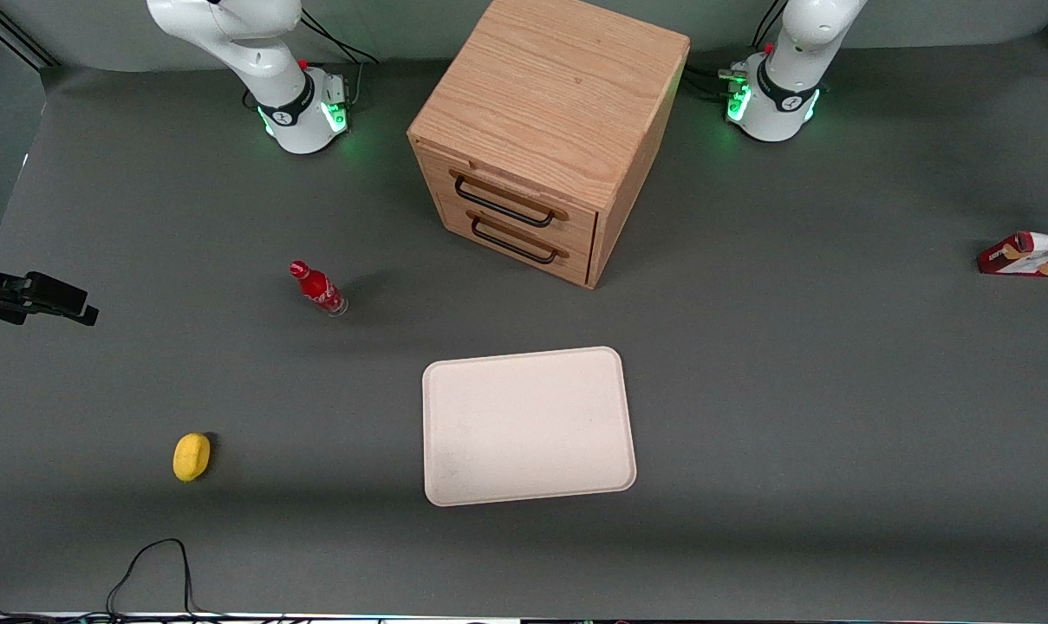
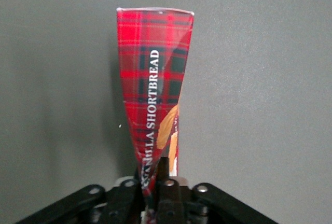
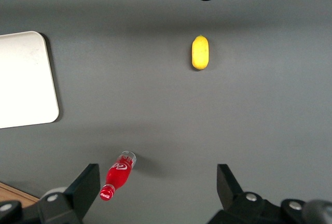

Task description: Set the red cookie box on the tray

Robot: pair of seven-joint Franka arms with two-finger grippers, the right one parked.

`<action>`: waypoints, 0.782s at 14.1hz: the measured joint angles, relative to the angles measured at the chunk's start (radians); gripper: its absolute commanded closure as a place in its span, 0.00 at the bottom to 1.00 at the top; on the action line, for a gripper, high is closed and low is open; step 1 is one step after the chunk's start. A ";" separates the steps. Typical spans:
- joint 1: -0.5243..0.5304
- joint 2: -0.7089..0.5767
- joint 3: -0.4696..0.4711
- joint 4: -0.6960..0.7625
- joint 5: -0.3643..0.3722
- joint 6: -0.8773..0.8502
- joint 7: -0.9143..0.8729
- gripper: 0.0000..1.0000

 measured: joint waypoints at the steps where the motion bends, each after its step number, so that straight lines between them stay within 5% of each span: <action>1: -0.003 -0.003 -0.001 0.003 0.000 -0.008 0.000 1.00; 11: -0.038 -0.130 -0.006 0.271 0.011 -0.451 0.000 1.00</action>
